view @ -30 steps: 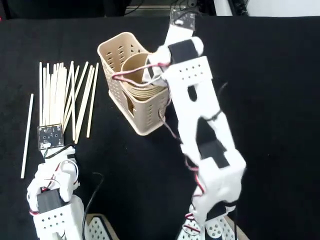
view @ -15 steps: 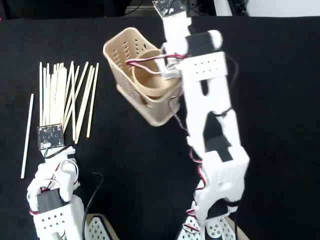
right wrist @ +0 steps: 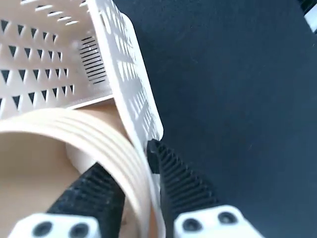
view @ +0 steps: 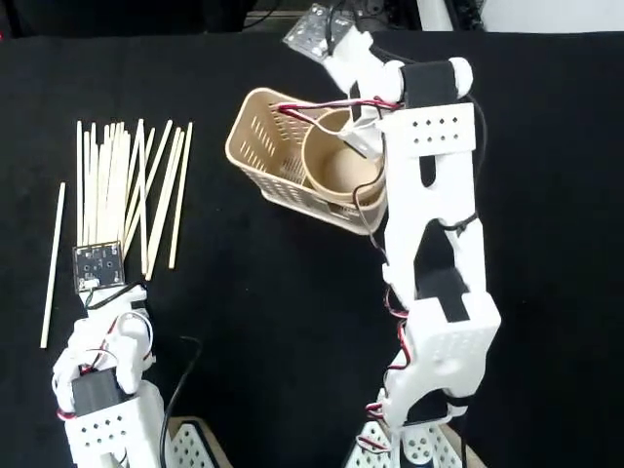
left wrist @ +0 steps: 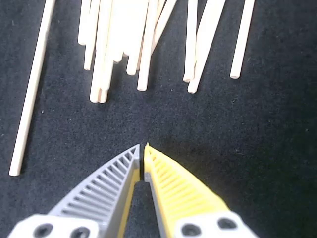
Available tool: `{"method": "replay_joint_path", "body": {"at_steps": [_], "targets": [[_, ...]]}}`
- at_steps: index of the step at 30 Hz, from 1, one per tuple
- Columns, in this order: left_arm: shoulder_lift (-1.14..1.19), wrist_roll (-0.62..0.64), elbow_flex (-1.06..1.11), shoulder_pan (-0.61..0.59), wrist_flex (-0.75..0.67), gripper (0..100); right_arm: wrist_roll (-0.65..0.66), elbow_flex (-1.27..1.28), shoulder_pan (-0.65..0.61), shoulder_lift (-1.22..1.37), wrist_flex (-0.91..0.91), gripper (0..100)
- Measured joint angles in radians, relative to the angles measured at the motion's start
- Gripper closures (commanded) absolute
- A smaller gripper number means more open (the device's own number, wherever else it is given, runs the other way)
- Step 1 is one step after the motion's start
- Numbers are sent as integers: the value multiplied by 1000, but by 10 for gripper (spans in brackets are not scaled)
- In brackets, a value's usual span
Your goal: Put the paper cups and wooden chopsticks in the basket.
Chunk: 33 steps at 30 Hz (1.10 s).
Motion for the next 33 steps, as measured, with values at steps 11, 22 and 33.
{"method": "replay_joint_path", "body": {"at_steps": [11, 22, 33], "targets": [[0, 0, 0, 0, 0, 970, 15, 38, -115, -84, 0, 591], [0, 0, 0, 0, 0, 970, -100, -29, -120, -83, 0, 419], [0, 0, 0, 0, 0, 970, -259, -101, -103, -218, 0, 479]]}}
